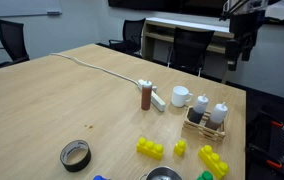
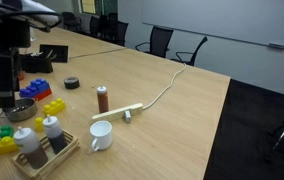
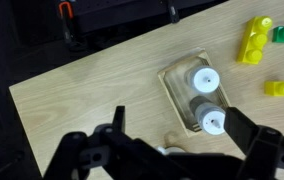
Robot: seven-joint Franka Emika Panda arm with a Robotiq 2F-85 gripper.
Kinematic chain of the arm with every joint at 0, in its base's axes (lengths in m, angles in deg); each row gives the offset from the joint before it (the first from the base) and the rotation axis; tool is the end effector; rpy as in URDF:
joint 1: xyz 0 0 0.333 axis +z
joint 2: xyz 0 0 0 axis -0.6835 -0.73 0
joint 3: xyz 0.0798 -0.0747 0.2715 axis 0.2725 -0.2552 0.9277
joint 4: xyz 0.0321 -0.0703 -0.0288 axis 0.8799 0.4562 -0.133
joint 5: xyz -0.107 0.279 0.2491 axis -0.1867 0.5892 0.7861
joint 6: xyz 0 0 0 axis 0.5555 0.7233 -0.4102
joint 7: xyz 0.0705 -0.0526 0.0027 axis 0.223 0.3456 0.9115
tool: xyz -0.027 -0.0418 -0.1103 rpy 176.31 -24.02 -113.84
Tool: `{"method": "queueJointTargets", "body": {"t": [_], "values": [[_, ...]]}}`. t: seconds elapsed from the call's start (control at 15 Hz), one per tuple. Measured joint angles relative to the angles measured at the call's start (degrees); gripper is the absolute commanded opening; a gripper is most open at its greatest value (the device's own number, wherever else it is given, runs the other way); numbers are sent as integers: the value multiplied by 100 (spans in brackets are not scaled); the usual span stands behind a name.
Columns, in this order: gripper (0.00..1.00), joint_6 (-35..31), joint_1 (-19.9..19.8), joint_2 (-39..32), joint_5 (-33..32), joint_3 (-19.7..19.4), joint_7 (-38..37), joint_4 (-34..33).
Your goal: Take the blue legos at the left of the green legos and put them on the blue legos
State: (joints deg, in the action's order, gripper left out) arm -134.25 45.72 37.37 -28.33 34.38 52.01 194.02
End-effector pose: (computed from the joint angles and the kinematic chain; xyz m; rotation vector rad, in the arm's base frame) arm 0.4090 0.1185 0.3729 2.9708 -0.2773 -0.3452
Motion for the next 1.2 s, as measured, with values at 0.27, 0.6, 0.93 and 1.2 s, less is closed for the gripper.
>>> {"method": "queueJointTargets", "body": {"t": [0.27, 0.6, 0.93, 1.2], "values": [[100, -10, 54, 0, -4, -13, 4, 0], [100, -9, 85, 0, -9, -41, -1, 0], [100, -11, 333, -36, 1, 4, 185, 18], [100, -197, 1001, -260, 86, 327, 617, 14]]}}
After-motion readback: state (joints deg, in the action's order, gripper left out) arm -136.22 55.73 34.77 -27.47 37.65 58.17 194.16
